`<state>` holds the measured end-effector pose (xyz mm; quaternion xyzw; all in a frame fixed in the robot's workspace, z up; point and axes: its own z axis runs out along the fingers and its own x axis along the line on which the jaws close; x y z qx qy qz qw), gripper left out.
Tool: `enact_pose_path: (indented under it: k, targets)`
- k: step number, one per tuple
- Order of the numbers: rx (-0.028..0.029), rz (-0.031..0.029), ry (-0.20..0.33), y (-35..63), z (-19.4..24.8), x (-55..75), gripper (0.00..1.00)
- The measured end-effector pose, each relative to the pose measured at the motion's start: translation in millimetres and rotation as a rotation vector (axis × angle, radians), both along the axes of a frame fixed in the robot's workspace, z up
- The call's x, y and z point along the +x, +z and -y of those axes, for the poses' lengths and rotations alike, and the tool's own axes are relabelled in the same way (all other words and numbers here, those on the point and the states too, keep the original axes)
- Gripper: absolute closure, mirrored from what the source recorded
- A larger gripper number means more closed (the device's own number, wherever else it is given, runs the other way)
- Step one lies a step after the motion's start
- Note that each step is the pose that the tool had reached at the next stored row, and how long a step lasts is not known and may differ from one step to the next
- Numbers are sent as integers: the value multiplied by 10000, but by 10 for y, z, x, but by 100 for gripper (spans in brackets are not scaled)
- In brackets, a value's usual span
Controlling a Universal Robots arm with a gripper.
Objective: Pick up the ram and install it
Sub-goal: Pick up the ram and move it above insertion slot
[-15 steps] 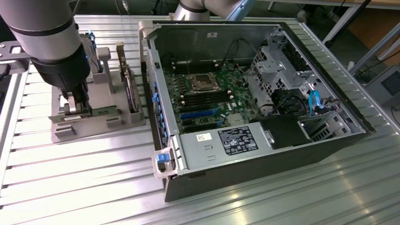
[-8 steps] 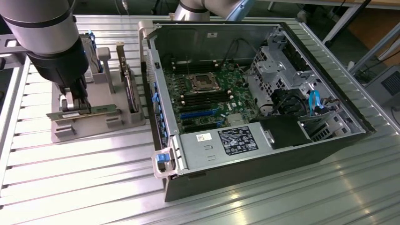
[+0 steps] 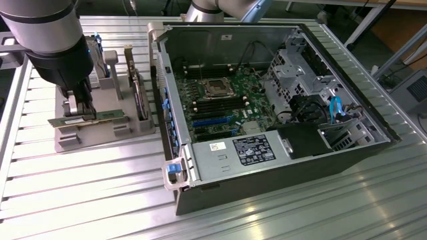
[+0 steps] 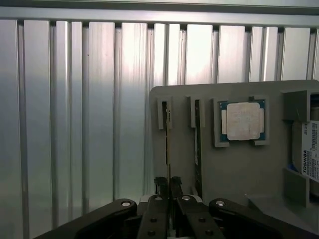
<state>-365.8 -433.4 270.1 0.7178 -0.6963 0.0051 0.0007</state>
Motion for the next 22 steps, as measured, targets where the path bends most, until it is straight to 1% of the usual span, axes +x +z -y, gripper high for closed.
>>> enact_pose_path:
  k: [3, 4, 15, 22]
  targets:
    - [-37, 0, 0, 11, 0, 1, 87]
    - [-40, -1, 0, 16, 0, 0, 87]
    - [-55, 0, 0, 55, 0, 0, 87]
    - [-63, 0, 0, 100, 0, 0, 87]
